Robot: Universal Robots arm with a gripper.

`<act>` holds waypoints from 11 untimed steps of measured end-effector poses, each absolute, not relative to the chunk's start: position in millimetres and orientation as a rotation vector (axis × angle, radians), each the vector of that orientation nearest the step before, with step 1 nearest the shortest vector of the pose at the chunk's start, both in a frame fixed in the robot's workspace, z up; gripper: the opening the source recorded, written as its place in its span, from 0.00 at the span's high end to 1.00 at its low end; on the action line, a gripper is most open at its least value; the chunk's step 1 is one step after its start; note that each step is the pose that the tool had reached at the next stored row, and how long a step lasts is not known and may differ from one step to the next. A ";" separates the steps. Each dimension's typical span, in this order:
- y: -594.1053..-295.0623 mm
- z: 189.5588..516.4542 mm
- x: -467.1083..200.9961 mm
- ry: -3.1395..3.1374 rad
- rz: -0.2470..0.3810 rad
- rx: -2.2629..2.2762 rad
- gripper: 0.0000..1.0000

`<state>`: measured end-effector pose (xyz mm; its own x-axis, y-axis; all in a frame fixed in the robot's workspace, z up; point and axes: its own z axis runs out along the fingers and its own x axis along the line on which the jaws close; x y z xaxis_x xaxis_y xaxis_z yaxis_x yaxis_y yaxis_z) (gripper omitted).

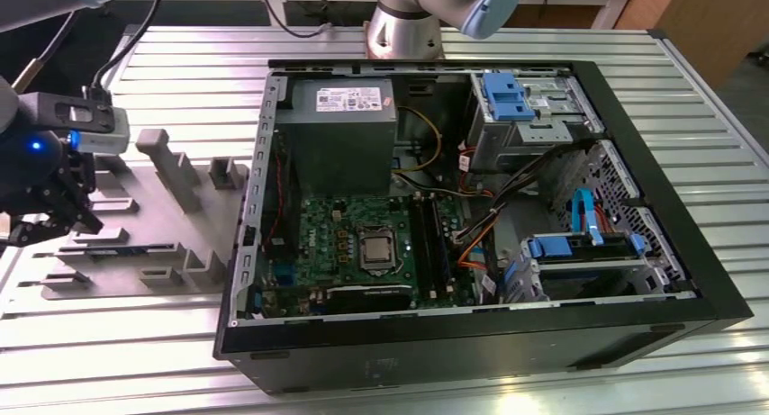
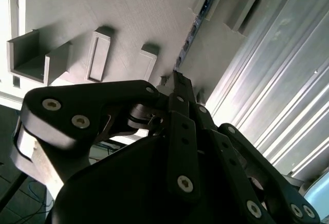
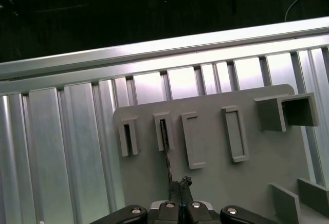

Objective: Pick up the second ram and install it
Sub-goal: 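Pick up the second ram and move it above second insertion slot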

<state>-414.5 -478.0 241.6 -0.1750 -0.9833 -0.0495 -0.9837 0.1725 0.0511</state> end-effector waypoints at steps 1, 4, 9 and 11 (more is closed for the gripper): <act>-478.0 240.7 -414.5 2.401 0.111 -2.015 0.89; -478.1 237.6 -414.4 2.395 0.111 -2.023 0.89; -478.1 233.7 -414.4 2.359 0.112 -2.066 0.89; -478.1 232.6 -414.4 2.342 0.112 -2.087 0.89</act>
<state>-414.4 -478.1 232.6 -0.1157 -0.9921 -0.0495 -0.9923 0.1131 0.0511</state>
